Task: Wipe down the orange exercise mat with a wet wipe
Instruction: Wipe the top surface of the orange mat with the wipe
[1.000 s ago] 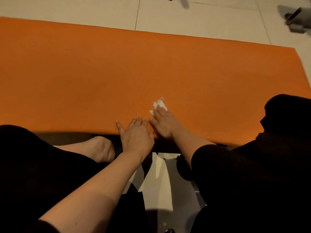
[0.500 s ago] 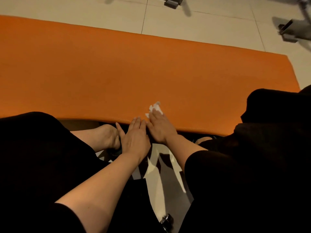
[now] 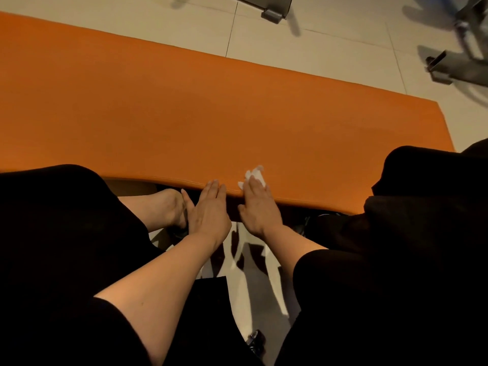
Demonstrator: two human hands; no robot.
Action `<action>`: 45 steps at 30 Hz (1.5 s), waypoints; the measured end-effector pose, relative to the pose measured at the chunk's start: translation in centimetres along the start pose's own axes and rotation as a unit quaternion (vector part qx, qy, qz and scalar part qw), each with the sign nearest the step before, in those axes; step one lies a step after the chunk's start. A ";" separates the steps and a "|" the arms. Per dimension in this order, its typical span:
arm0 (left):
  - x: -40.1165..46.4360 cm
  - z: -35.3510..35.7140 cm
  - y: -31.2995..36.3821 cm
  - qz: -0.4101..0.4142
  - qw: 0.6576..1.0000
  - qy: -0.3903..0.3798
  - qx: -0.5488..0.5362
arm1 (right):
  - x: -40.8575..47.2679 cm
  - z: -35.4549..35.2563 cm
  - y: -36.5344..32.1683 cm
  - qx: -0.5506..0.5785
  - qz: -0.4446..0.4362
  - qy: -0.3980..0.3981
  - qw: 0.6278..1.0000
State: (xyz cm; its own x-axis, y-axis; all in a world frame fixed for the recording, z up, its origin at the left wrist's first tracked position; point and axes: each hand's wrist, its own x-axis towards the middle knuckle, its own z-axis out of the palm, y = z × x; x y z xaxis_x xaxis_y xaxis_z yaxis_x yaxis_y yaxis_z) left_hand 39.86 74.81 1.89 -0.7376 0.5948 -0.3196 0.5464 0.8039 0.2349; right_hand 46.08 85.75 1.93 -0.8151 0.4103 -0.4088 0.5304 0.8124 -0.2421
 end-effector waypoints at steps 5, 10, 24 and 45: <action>-0.1 -0.1 0.3 0.024 0.999 -0.005 0.022 | 0.4 0.8 -0.8 -0.014 -0.099 -0.005 0.995; 0.5 0.0 2.8 0.095 0.995 -0.017 0.039 | -0.7 0.6 3.2 -0.058 -0.062 0.012 0.996; 0.9 2.8 10.0 0.106 0.994 -0.005 0.027 | -2.8 -0.9 12.1 0.010 0.165 0.077 0.983; 5.8 2.9 8.5 0.008 0.998 0.056 -0.028 | 4.0 -2.5 11.8 0.032 -0.062 -0.081 0.994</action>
State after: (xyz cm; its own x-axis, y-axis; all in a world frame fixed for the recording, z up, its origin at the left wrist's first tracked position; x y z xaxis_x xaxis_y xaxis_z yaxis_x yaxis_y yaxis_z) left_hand 41.39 85.04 -0.67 -0.7705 0.6013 -0.2113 0.5377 0.7913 0.2912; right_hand 48.46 97.98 -0.40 -0.8292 0.2327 -0.5082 0.4470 0.8220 -0.3530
